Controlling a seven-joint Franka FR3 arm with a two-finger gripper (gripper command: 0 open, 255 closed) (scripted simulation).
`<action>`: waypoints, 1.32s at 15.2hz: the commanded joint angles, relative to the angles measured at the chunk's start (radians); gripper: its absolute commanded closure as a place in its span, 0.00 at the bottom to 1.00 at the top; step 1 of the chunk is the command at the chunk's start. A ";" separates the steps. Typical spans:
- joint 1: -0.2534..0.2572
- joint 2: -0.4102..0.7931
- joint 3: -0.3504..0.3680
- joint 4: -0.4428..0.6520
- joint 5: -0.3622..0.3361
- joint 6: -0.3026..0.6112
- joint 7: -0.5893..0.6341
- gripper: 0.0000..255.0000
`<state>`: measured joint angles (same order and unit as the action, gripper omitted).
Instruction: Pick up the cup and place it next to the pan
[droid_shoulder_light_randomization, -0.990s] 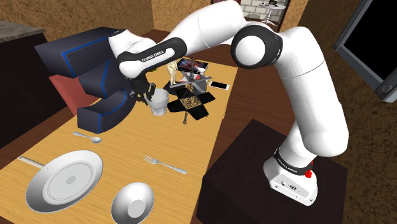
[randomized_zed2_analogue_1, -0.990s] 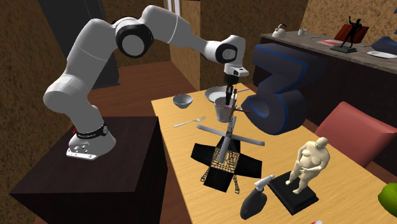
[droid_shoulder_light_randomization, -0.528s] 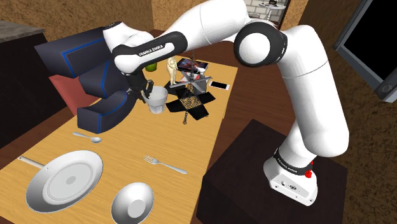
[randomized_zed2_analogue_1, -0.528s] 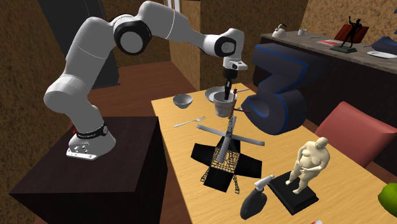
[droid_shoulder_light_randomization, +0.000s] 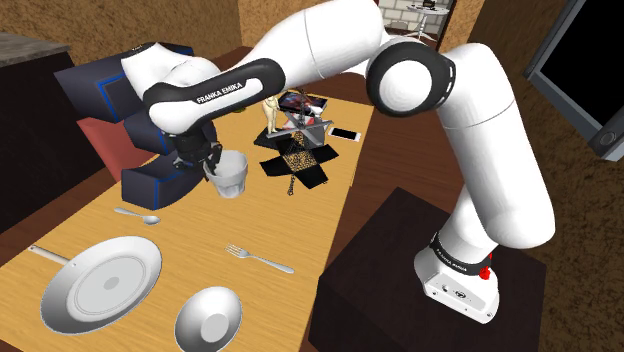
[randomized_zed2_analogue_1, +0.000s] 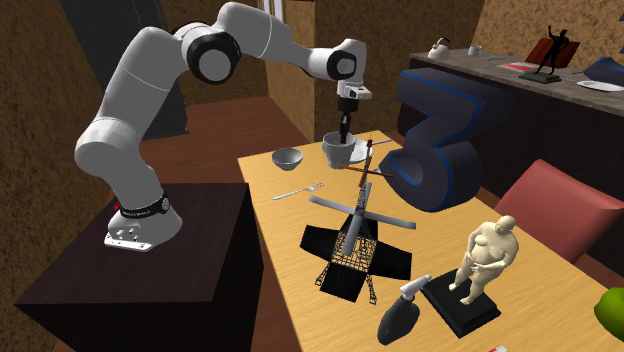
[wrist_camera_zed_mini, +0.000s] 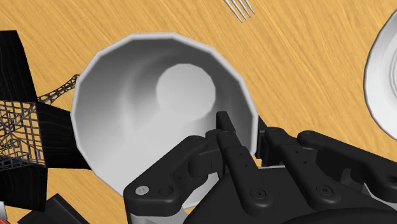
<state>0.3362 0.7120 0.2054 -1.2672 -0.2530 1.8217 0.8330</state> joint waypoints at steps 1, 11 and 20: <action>0.044 0.010 0.011 0.014 -0.001 -0.011 0.051 1.00; 0.044 0.062 0.003 -0.035 -0.013 0.088 0.067 1.00; 0.047 0.124 -0.006 -0.052 -0.026 0.166 0.080 1.00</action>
<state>0.3814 0.8245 0.2002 -1.3261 -0.2778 1.9824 0.9115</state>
